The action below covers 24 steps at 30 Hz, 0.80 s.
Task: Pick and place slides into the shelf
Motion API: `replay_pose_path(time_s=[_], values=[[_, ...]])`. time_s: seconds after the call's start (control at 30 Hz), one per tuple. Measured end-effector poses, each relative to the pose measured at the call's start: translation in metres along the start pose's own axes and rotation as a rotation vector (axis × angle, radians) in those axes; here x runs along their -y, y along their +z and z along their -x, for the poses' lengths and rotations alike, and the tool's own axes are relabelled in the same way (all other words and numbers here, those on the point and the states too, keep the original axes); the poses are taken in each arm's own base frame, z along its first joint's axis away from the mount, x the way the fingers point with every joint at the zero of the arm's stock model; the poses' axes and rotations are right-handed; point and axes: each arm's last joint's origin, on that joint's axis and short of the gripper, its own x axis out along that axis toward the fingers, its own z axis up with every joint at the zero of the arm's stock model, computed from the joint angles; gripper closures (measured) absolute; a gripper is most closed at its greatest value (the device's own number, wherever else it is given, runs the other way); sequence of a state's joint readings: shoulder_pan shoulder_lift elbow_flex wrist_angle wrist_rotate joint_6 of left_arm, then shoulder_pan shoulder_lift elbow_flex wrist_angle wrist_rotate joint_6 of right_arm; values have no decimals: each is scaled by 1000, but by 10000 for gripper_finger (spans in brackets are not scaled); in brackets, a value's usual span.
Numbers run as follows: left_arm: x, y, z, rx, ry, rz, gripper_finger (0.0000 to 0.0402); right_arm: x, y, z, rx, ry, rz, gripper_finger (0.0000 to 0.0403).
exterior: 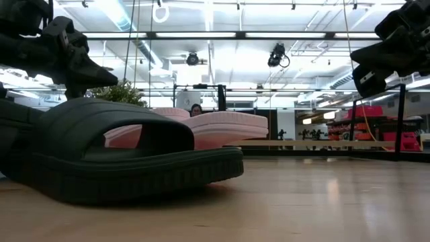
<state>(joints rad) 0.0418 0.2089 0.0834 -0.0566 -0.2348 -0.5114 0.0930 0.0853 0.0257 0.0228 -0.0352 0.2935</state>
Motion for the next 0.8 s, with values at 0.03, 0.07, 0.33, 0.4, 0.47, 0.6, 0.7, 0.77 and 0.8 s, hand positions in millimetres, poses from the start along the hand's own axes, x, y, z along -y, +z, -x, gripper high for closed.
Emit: replay_pose_path(time_s=[0.03, 0.07, 0.33, 0.4, 0.47, 0.6, 0.7, 0.77, 0.8], values=[[0, 0, 0, 0, 0, 0, 362, 0, 0, 0, 0, 0, 0, 389], [0, 0, 0, 0, 0, 0, 361, 0, 0, 0, 0, 0, 0, 389], [0, 0, 0, 0, 0, 0, 370, 0, 0, 0, 0, 0, 0, 389], [0, 0, 0, 0, 0, 0, 373, 0, 0, 0, 0, 0, 0, 389], [0, 0, 0, 0, 0, 0, 375, 0, 0, 0, 0, 0, 0, 389], [0, 0, 0, 0, 0, 0, 376, 0, 0, 0, 0, 0, 0, 389], [0, 0, 0, 0, 0, 0, 372, 0, 0, 0, 0, 0, 0, 389], [0, 0, 0, 0, 0, 0, 369, 0, 0, 0, 0, 0, 0, 389], [0, 0, 0, 0, 0, 0, 367, 0, 0, 0, 0, 0, 0, 389]])
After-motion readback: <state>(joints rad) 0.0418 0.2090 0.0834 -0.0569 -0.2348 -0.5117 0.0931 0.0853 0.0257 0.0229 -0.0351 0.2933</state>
